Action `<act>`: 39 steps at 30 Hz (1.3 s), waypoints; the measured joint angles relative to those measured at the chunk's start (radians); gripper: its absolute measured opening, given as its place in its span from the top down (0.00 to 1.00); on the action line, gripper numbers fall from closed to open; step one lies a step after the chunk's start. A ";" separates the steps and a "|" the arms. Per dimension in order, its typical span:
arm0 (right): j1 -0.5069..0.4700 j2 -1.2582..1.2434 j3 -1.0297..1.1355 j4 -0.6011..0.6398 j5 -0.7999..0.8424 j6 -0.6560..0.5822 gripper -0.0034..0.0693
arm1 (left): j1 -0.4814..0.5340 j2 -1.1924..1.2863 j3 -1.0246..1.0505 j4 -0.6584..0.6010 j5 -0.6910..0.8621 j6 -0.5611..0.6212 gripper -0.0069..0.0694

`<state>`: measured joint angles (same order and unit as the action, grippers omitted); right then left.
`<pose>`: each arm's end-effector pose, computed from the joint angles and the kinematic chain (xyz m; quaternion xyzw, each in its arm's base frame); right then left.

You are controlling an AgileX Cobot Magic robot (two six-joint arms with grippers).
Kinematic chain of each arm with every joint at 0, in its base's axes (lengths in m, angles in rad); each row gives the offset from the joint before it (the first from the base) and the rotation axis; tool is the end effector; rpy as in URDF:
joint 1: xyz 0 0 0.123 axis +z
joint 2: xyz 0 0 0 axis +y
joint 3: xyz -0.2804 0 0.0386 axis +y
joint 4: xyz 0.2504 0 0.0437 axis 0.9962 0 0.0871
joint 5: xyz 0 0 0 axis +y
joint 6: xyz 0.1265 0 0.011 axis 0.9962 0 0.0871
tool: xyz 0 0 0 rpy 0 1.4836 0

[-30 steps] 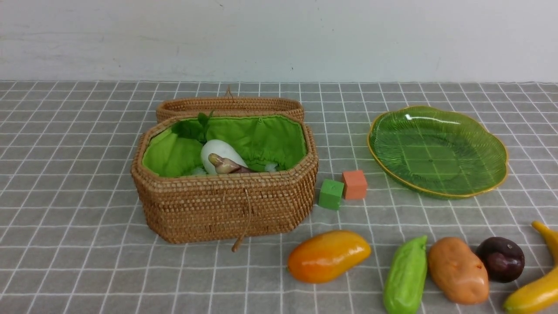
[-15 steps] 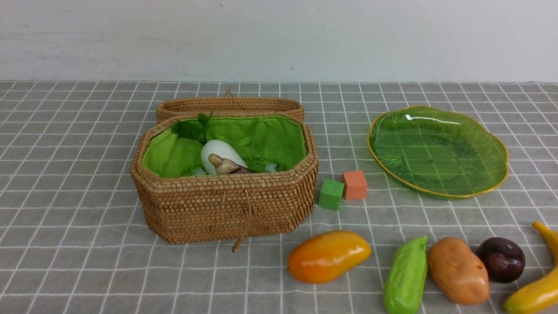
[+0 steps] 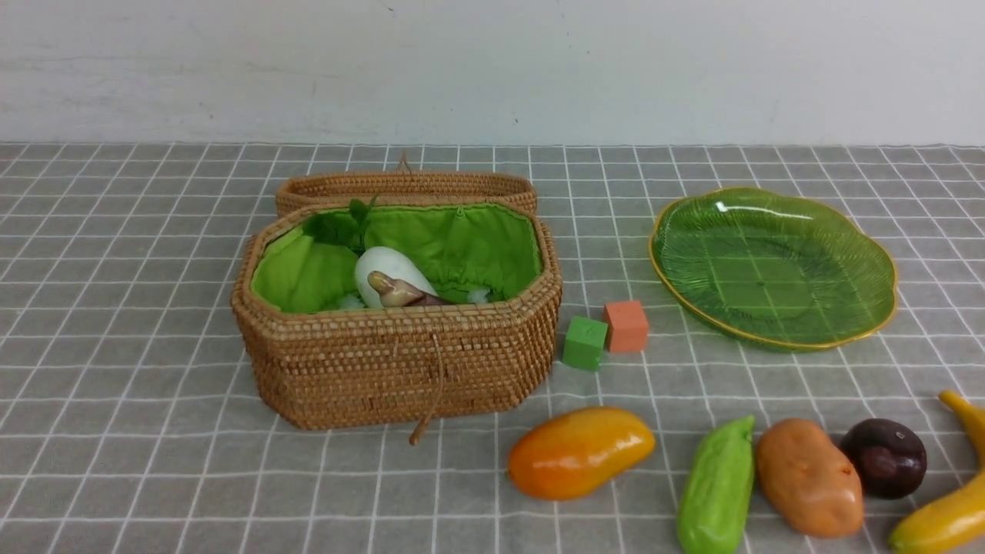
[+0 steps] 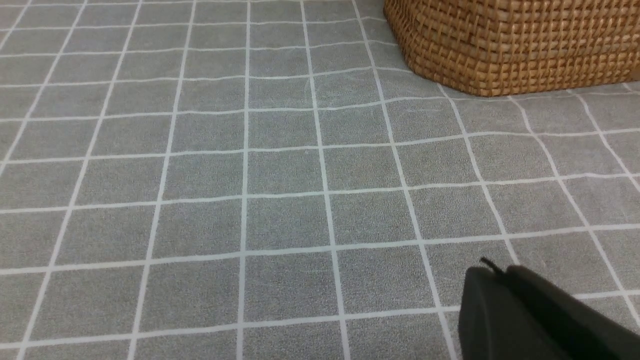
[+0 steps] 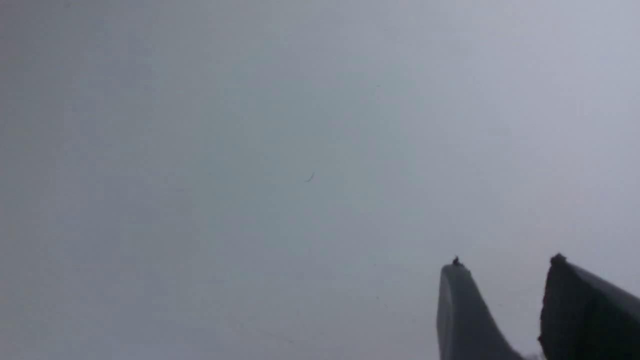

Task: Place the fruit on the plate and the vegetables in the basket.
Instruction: Use the right arm to grab a potato and put it into the left basket

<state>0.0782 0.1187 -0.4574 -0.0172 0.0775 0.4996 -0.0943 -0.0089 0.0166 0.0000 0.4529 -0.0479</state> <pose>0.0670 0.0051 0.3622 0.1157 0.5621 0.2262 0.7871 0.0878 -0.0083 0.1545 0.0192 0.8258 -0.0400 0.5621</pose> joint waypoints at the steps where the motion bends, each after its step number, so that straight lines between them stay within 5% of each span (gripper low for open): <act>1: 0.000 0.009 -0.015 0.000 0.000 -0.002 0.62 | 0.000 0.000 0.000 0.000 0.000 0.000 0.87; 7: 0.000 0.283 -0.242 -0.100 0.380 -0.224 0.62 | 0.000 0.000 0.000 0.000 0.000 0.000 0.86; 13: 0.000 0.562 -0.228 0.076 0.621 -0.358 0.61 | 0.000 0.000 0.001 0.000 0.000 0.000 0.85; 17: 0.000 0.686 -0.226 0.194 0.669 -0.486 0.57 | 0.000 0.000 0.001 0.000 0.000 0.000 0.85; 22: 0.002 0.853 -0.237 0.362 0.674 -0.690 0.39 | 0.000 0.000 0.001 0.000 0.000 0.000 0.85; 28: 0.002 1.096 -0.325 0.404 0.656 -0.763 0.05 | 0.000 0.000 0.001 0.000 0.000 0.000 0.85; 32: 0.002 1.213 -0.372 0.419 0.643 -0.781 0.02 | 0.000 0.000 0.001 0.000 0.000 0.000 0.85; 39: 0.045 1.361 -0.388 0.427 0.593 -0.834 0.13 | 0.000 0.000 0.001 0.000 0.000 0.000 0.85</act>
<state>0.1235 1.4793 -0.8455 0.4096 0.6700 -0.3342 -0.0943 -0.0089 0.0173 0.0000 0.4529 -0.0479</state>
